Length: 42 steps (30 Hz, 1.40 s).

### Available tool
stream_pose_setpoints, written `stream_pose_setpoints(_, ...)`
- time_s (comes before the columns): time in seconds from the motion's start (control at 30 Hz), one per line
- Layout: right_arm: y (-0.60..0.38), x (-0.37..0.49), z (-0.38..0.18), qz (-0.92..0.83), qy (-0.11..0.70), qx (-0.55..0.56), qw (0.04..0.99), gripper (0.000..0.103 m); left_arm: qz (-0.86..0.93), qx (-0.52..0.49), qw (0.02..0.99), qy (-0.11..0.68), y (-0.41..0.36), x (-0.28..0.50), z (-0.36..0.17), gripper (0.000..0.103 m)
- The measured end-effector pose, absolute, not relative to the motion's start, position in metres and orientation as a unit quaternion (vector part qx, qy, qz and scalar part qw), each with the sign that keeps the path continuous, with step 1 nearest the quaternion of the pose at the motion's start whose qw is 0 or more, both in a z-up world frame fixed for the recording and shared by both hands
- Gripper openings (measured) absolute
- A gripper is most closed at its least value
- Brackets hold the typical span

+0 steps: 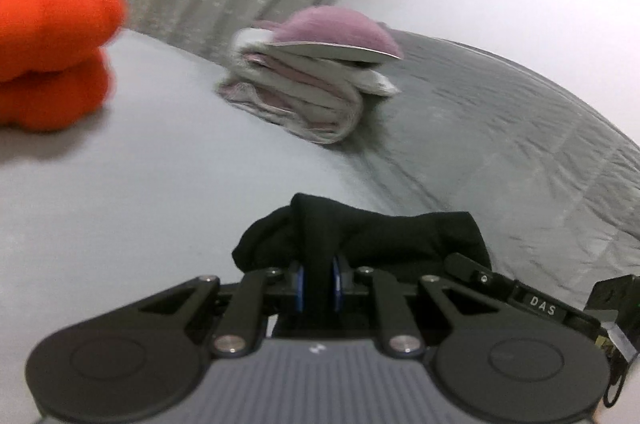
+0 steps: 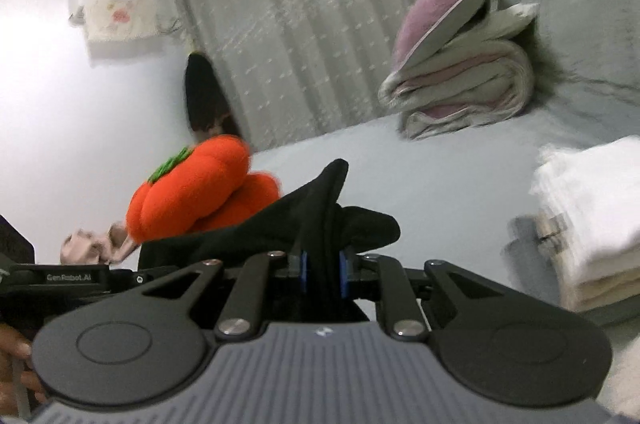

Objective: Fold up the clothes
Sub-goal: 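Lift the black bundle with both grippers and carry it toward the clothes stack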

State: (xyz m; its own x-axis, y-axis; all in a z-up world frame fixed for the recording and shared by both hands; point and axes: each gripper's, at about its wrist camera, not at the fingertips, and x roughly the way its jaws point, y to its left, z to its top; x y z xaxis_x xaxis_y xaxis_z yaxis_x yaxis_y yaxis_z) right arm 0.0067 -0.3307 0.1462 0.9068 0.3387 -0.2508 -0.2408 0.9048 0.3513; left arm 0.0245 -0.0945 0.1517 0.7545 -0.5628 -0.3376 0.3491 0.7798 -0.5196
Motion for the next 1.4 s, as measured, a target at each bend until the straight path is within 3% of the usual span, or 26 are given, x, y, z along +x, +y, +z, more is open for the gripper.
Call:
stream_pose_setpoints(0.37, -0.49, 0.038, 0.198, 0.056, 0.164, 0.171, 0.97, 0.016, -0.327, -0.217, 0.882, 0.261, -0.27, 0.125, 0.172, 0.012)
stream_pose_setpoints(0.83, -0.542, 0.102, 0.139, -0.008, 0.246, 0.163, 0.955, 0.016, -0.281, -0.164, 0.888, 0.325, -0.356, 0.196, 0.113, 0.013)
stream_pose_setpoints(1.07, -0.559, 0.109, 0.127, -0.015, 0.253, 0.167, 0.953, 0.016, -0.274, -0.148, 0.896, 0.317, -0.362, 0.194, 0.111, 0.023)
stream_pose_setpoints(1.23, -0.562, 0.108, 0.129, -0.016, 0.25, 0.163, 0.954, 0.017, -0.266, -0.145, 0.899, 0.317, -0.356, 0.191, 0.109, 0.039)
stream_pose_setpoints(1.27, -0.562, 0.108, 0.13, -0.019, 0.25, 0.166, 0.954, 0.018, -0.265, -0.15, 0.898, 0.318, -0.352, 0.191, 0.109, 0.039)
stream_pose_setpoints(1.33, -0.564, 0.104, 0.132, -0.039, 0.247, 0.173, 0.953, 0.051, -0.264, -0.162, 0.897, 0.315, -0.342, 0.188, 0.111, 0.035)
stream_pose_setpoints(1.4, -0.564, 0.091, 0.14, -0.072, 0.228, 0.162, 0.958, 0.052, -0.262, -0.177, 0.898, 0.305, -0.328, 0.183, 0.116, 0.028)
